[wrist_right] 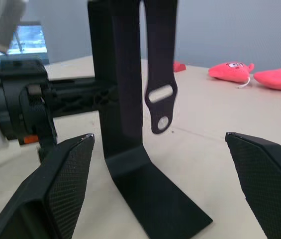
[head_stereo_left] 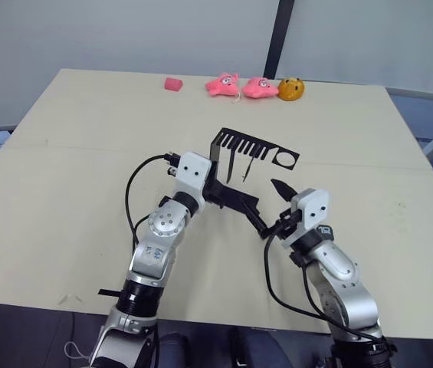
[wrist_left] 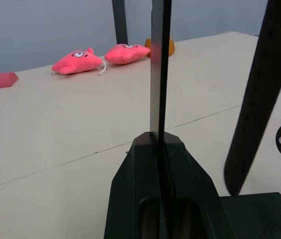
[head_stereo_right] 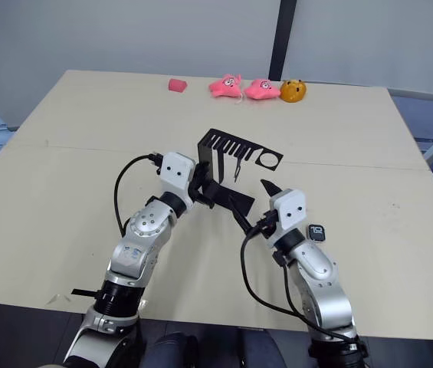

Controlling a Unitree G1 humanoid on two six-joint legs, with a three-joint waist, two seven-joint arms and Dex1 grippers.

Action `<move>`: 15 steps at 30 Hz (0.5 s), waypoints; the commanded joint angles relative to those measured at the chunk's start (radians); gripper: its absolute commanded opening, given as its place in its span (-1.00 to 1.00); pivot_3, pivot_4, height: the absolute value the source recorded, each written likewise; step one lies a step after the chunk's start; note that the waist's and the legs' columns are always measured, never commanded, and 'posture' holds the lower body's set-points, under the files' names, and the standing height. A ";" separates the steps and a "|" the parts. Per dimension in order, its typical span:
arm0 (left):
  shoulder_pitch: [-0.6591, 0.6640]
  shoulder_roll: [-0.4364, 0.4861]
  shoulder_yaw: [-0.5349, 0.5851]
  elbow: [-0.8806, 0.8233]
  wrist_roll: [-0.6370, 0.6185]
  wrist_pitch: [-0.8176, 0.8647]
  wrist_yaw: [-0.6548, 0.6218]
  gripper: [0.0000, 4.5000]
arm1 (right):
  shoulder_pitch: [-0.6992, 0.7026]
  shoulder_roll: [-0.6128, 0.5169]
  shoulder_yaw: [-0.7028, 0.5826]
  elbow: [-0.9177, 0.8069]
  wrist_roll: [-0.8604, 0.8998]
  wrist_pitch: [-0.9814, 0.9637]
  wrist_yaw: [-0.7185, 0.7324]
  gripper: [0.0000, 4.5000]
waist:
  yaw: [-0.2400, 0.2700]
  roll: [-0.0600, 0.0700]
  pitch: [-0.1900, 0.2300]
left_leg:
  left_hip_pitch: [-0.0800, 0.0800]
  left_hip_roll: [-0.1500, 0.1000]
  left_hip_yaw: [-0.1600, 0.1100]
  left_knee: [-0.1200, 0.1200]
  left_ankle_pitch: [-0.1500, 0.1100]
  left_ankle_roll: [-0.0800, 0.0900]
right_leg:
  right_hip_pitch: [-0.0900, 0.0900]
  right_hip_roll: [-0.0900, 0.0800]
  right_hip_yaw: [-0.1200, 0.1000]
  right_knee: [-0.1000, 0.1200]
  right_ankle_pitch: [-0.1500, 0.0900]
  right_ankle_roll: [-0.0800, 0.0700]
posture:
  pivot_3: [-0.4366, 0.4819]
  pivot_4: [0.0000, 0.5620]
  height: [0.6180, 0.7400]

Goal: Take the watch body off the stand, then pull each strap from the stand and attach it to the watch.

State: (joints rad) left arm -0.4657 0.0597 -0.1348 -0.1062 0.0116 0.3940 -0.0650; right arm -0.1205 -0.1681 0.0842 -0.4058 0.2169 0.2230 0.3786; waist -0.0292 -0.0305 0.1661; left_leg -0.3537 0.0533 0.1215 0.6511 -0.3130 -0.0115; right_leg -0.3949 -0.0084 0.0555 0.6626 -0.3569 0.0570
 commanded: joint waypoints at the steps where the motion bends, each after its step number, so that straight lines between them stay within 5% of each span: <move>1: -0.014 -0.002 0.031 -0.049 0.039 -0.028 0.052 -0.97 | -0.044 0.019 0.014 -0.061 -0.037 0.042 -0.071 1.00 | -0.001 0.000 0.000 | 0.000 0.000 0.000 0.000 0.000 0.000 | 0.000 0.000 0.000 0.000 0.000 0.000 | -0.05 -0.47 1.00; 15: -0.007 -0.019 0.056 -0.030 0.046 -0.004 0.084 -0.97 | -0.289 0.131 0.040 0.154 -0.150 0.153 -0.230 1.00 | -0.002 0.000 0.000 | -0.001 0.000 0.001 0.001 0.000 0.000 | -0.001 0.000 0.000 0.000 0.000 0.000 | -0.05 -0.47 1.00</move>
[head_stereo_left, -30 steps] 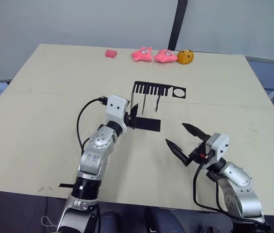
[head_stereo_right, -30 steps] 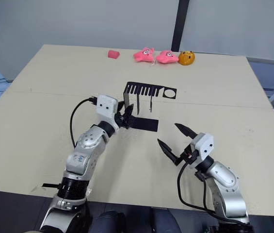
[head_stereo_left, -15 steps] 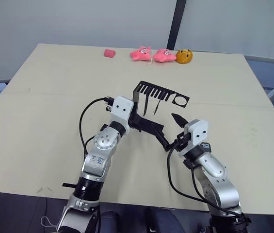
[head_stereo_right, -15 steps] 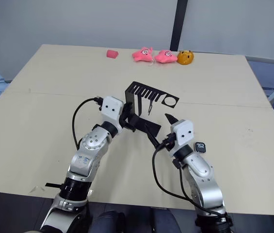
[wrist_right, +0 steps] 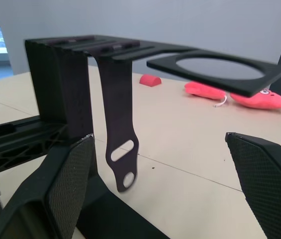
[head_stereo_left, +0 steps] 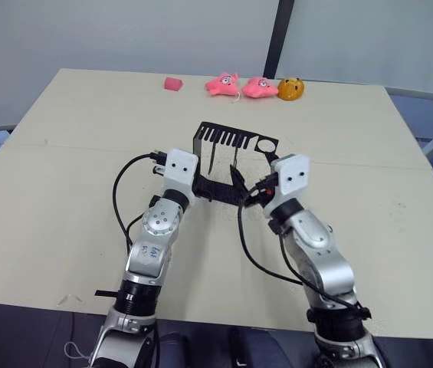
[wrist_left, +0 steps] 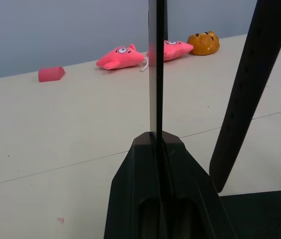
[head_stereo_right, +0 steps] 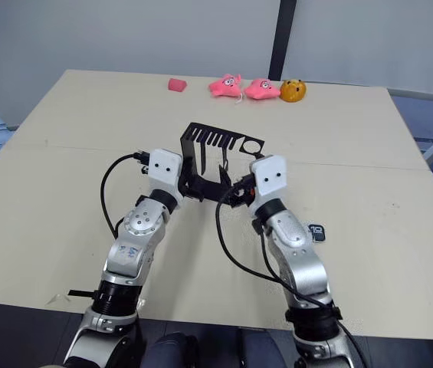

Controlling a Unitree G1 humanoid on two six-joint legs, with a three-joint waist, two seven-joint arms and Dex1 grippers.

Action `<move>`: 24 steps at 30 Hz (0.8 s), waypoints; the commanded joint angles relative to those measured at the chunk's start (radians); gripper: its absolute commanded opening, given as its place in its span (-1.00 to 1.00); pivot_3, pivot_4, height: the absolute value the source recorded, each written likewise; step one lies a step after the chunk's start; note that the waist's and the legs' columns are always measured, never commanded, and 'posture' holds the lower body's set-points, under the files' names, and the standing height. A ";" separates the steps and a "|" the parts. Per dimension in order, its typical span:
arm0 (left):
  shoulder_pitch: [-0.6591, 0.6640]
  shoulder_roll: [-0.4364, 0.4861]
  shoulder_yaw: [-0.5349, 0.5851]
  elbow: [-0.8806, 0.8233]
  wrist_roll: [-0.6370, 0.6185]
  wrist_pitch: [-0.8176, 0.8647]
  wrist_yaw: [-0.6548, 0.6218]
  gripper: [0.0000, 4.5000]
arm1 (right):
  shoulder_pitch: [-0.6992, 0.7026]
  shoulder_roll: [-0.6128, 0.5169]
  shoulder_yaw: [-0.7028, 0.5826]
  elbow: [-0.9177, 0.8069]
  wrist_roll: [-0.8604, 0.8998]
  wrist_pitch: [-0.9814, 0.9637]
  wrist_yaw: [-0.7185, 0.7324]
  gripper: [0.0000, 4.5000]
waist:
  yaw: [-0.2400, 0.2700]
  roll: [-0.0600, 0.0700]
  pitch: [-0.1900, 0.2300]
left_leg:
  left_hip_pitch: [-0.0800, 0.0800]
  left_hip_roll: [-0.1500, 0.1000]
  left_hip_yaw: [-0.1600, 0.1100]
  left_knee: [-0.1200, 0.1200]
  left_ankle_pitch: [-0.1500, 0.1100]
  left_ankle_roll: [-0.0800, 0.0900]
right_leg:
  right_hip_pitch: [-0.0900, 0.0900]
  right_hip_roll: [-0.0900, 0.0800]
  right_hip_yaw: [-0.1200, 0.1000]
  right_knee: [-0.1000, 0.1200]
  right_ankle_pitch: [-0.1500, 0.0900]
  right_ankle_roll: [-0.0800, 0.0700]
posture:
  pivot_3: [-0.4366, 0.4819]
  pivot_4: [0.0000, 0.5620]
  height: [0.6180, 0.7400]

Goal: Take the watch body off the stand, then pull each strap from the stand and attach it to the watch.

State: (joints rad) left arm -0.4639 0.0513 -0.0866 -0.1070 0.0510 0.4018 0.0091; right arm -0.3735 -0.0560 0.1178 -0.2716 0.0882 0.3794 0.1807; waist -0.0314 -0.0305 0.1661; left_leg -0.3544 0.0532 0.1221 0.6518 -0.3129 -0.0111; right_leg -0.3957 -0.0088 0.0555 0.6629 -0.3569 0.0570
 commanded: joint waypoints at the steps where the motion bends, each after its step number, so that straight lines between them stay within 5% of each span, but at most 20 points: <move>1: -0.008 -0.011 0.008 -0.030 0.007 -0.012 0.010 -0.97 | -0.048 0.024 0.006 0.036 -0.029 -0.006 -0.040 1.00 | 0.000 0.000 0.000 | 0.000 0.000 0.000 0.000 0.000 0.000 | 0.000 0.000 0.000 0.000 0.000 0.000 | -0.05 -0.47 1.00; 11: -0.005 -0.011 0.011 -0.031 0.005 -0.011 0.007 -0.97 | -0.096 0.055 0.011 0.091 -0.073 -0.051 -0.073 1.00 | -0.002 0.000 0.000 | 0.000 0.000 0.000 0.000 0.000 0.000 | 0.000 0.000 0.000 0.000 0.000 0.000 | -0.05 -0.47 1.00; 20: -0.009 -0.012 0.008 -0.029 0.000 -0.018 -0.003 -1.00 | -0.088 0.067 0.028 0.083 -0.048 -0.085 -0.030 -0.93 | -0.005 0.000 0.000 | 0.000 0.000 0.000 -0.001 0.000 0.000 | 0.000 0.000 0.000 0.000 0.000 0.000 | -0.05 -0.47 1.00; 24: -0.011 -0.011 0.009 -0.028 0.001 -0.020 -0.003 -1.00 | -0.079 0.046 0.044 0.072 -0.066 -0.127 -0.014 -0.97 | -0.005 0.000 0.000 | 0.000 0.000 0.000 -0.001 0.000 0.000 | 0.000 0.000 0.000 -0.001 0.000 0.000 | -0.05 -0.47 1.00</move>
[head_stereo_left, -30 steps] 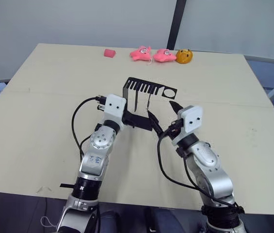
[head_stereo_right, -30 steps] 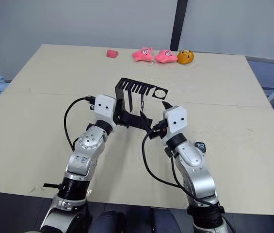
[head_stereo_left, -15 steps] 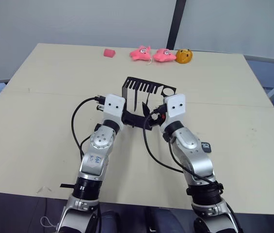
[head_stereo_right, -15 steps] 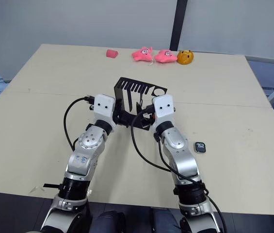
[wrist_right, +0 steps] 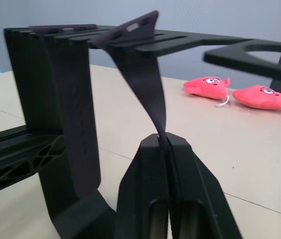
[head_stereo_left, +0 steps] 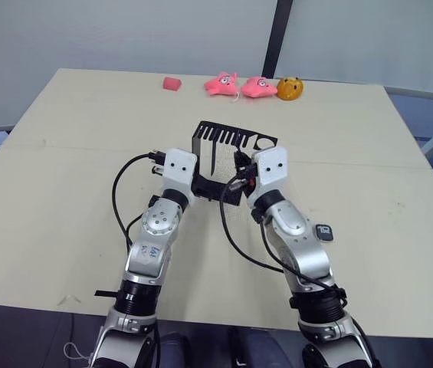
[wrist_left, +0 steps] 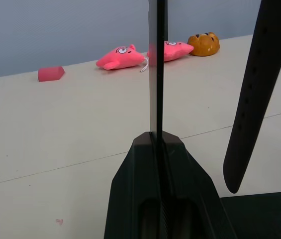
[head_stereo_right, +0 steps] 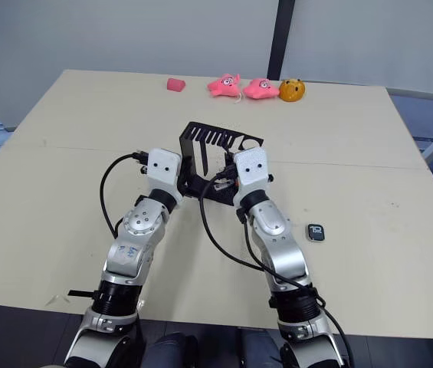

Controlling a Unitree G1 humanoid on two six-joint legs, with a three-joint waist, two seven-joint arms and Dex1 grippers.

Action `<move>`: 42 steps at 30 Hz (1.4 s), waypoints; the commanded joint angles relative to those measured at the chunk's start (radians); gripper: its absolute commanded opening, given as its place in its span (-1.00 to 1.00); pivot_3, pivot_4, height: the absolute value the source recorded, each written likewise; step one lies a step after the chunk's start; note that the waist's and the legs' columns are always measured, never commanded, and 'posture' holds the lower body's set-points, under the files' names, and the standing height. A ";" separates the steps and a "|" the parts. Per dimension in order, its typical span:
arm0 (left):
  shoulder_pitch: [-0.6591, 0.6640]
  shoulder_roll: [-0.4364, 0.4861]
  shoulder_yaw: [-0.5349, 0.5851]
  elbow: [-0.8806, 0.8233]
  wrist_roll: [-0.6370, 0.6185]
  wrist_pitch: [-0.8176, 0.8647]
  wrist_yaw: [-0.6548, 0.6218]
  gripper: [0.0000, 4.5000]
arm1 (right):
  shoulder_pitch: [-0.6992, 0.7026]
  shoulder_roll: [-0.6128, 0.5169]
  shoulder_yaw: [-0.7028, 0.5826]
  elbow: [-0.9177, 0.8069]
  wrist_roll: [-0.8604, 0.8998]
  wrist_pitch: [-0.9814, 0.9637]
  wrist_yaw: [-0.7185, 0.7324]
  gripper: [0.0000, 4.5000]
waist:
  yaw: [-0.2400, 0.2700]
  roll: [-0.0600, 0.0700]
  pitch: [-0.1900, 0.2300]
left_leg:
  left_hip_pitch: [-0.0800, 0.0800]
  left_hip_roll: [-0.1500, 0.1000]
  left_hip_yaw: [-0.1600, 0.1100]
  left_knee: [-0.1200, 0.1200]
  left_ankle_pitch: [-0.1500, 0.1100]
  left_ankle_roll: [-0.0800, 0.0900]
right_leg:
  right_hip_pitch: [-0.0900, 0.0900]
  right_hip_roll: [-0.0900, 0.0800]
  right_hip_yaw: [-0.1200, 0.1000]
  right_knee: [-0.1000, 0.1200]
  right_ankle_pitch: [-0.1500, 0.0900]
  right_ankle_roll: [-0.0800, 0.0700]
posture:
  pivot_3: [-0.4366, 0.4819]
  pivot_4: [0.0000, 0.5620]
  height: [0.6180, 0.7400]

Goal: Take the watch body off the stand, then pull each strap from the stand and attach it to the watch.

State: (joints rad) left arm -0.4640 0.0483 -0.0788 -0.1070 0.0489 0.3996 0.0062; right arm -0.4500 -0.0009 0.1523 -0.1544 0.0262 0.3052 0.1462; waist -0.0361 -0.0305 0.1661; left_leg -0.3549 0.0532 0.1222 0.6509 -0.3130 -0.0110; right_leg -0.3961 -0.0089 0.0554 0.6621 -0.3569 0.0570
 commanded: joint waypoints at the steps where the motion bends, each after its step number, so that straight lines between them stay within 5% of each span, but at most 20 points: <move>1: -0.011 -0.008 0.002 -0.027 0.003 -0.017 0.000 -1.00 | -0.001 -0.016 0.014 -0.048 -0.012 -0.066 0.023 -0.97 | 0.000 0.000 0.000 | 0.000 0.000 0.000 0.000 0.000 0.000 | 0.000 0.000 0.000 0.000 0.000 0.000 | -0.05 -0.47 1.00; 13: -0.014 -0.009 0.005 -0.025 0.003 -0.013 0.001 -1.00 | 0.012 -0.098 0.098 -0.077 -0.087 -0.180 0.082 -0.97 | -0.003 0.000 0.000 | 0.000 0.000 0.000 -0.001 0.000 0.000 | -0.001 0.000 0.000 -0.001 0.000 0.000 | -0.05 -0.47 1.00; 24: -0.006 -0.010 0.007 -0.033 -0.011 0.005 -0.014 -1.00 | 0.218 -0.216 0.067 -0.235 -0.038 -0.154 0.186 -0.97 | 0.002 0.000 0.000 | 0.000 0.000 0.000 -0.001 0.000 0.000 | 0.000 0.000 0.000 -0.001 0.000 0.000 | -0.05 -0.47 1.00; 27: -0.001 -0.005 0.009 -0.040 -0.020 0.007 -0.029 -0.58 | 0.299 -0.269 0.034 -0.277 -0.003 -0.165 0.226 -1.00 | 0.005 -0.001 0.000 | 0.000 0.000 0.000 -0.001 0.000 0.000 | 0.000 0.000 0.000 -0.002 0.000 0.000 | -0.05 -0.47 1.00; 34: 0.079 0.071 0.031 -0.129 -0.095 0.044 -0.168 0.87 | 0.392 -0.355 -0.035 -0.327 0.111 -0.168 0.326 -1.00 | 0.000 -0.001 0.000 | 0.000 0.000 0.000 -0.002 0.000 0.000 | 0.000 0.000 0.000 -0.001 0.000 0.000 | -0.05 -0.47 1.00; 42: 0.205 0.337 0.239 -0.165 -0.351 0.001 -0.520 0.96 | 0.452 -0.421 -0.148 -0.381 0.320 -0.088 0.419 -1.00 | -0.005 -0.001 0.000 | 0.001 0.000 0.000 -0.003 0.000 0.000 | 0.000 0.000 0.000 -0.001 0.000 0.000 | -0.05 -0.47 1.00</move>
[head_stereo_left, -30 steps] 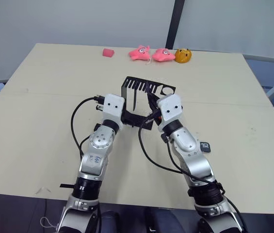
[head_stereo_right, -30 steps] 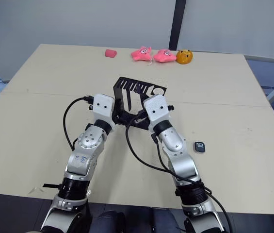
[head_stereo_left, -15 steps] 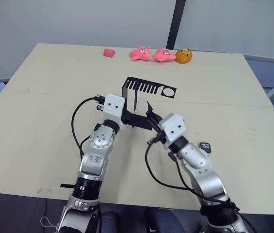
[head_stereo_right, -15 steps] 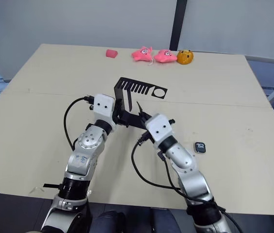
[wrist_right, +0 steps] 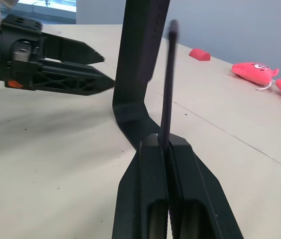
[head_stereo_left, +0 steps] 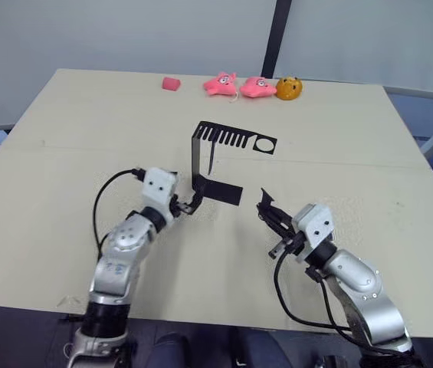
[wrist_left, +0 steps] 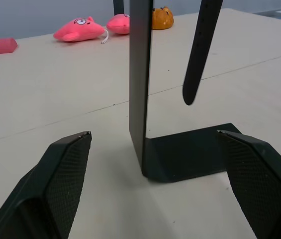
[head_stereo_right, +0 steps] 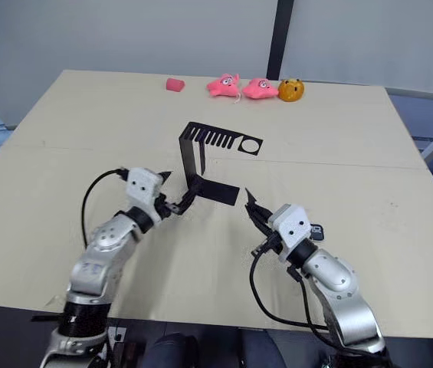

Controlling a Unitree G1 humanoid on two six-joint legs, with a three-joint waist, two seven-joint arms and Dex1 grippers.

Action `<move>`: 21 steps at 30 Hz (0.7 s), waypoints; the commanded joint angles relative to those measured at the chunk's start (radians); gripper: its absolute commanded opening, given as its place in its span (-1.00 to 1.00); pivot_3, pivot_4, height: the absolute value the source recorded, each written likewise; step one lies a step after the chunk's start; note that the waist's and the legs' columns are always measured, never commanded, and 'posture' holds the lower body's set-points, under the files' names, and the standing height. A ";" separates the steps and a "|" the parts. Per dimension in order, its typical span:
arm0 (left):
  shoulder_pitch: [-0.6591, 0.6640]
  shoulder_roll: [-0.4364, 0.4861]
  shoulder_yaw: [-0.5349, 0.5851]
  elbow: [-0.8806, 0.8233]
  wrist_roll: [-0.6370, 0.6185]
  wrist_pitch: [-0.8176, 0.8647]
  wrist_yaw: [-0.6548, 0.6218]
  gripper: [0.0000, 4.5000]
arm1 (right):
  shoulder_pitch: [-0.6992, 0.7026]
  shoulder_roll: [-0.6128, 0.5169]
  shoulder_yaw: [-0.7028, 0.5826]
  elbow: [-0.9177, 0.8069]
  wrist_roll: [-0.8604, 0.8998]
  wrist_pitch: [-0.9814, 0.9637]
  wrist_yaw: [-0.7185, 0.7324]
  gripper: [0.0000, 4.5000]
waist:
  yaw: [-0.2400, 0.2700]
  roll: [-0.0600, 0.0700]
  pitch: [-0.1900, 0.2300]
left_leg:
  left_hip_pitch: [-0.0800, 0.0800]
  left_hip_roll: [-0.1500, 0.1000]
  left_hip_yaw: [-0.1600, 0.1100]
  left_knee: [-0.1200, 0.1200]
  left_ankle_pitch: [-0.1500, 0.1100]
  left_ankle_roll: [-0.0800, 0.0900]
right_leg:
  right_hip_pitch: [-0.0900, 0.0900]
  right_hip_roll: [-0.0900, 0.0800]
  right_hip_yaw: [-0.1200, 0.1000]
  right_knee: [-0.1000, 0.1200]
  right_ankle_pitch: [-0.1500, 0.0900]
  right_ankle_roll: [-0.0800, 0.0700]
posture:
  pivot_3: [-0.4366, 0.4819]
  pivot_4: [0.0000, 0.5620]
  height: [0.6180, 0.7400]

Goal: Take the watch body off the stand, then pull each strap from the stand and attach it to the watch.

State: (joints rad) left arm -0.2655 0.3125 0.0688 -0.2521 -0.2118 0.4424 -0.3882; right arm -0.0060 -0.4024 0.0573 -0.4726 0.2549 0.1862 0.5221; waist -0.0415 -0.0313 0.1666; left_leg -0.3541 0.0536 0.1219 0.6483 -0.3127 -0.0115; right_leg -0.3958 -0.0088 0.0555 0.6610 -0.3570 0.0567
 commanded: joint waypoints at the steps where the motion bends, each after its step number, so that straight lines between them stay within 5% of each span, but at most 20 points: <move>1: 0.007 0.108 0.114 -0.001 -0.120 -0.054 -0.176 0.96 | 0.011 -0.028 -0.065 -0.070 0.124 0.050 0.055 -1.00 | 0.001 0.000 0.000 | 0.000 0.000 0.000 0.000 0.000 0.000 | 0.000 0.000 0.000 0.000 0.000 0.000 | -0.05 -0.47 1.00; 8: -0.063 0.287 0.194 0.108 -0.457 0.125 -0.566 0.96 | -0.012 -0.080 -0.133 -0.126 0.475 0.319 0.094 -1.00 | 0.005 -0.001 0.001 | 0.000 -0.001 -0.002 0.000 -0.001 0.002 | 0.001 -0.002 -0.002 -0.001 0.000 0.000 | -0.05 -0.47 1.00; 15: -0.201 0.320 0.116 0.148 -0.662 0.437 -0.656 0.96 | -0.109 -0.081 -0.093 -0.144 0.748 0.523 0.080 -1.00 | 0.004 -0.001 0.001 | -0.001 0.000 -0.003 0.000 -0.002 0.002 | 0.001 -0.002 -0.002 -0.002 0.000 -0.001 | -0.05 -0.47 1.00; 21: -0.273 0.290 0.032 0.157 -0.700 0.562 -0.654 0.96 | -0.167 -0.068 -0.049 -0.135 0.856 0.615 0.065 -1.00 | -0.008 -0.001 0.001 | -0.002 0.000 -0.003 0.000 -0.002 0.002 | 0.000 -0.002 -0.002 -0.003 0.000 -0.001 | -0.05 -0.47 1.00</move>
State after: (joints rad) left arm -0.5173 0.6112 0.1148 -0.0791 -0.8796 0.9852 -1.0333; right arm -0.1566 -0.4738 0.0017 -0.5836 1.0671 0.7880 0.5892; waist -0.0499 -0.0326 0.1676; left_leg -0.3574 0.0532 0.1185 0.6481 -0.3145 -0.0095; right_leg -0.3966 -0.0105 0.0532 0.6578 -0.3575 0.0562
